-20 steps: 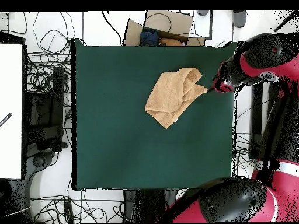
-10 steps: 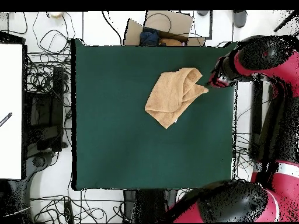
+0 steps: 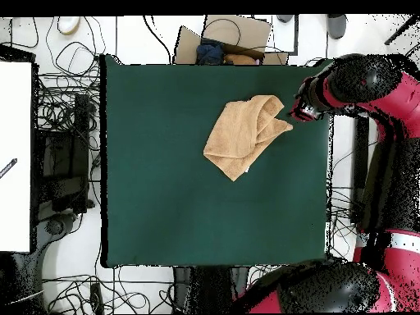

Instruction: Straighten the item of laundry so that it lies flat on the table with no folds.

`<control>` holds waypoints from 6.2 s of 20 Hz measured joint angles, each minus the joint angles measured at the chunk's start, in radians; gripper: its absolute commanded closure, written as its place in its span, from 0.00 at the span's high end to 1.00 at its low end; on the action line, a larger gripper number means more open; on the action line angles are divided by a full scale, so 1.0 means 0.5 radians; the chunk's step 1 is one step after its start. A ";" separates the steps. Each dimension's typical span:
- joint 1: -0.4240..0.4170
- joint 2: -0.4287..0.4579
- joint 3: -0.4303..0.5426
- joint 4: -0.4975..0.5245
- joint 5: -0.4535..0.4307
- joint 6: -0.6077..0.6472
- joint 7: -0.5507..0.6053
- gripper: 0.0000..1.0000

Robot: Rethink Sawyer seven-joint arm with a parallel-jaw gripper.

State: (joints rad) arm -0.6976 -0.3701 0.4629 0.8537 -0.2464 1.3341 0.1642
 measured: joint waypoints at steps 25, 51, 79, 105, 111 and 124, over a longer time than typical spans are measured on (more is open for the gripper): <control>0.114 -0.018 -0.230 0.062 0.136 -0.073 0.180 1.00; 0.251 -0.200 -0.342 0.643 0.183 -0.728 0.460 1.00; 0.330 -0.202 -0.422 0.871 0.265 -1.190 0.525 1.00; 0.452 -0.200 -0.716 0.958 0.266 -1.417 0.525 1.00; 0.494 -0.185 -0.761 1.003 0.266 -1.476 0.525 1.00; 0.560 -0.167 -0.835 1.087 0.313 -1.477 0.525 1.00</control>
State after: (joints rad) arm -0.4176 -0.4535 0.0453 1.3973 -0.0897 0.5956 0.4267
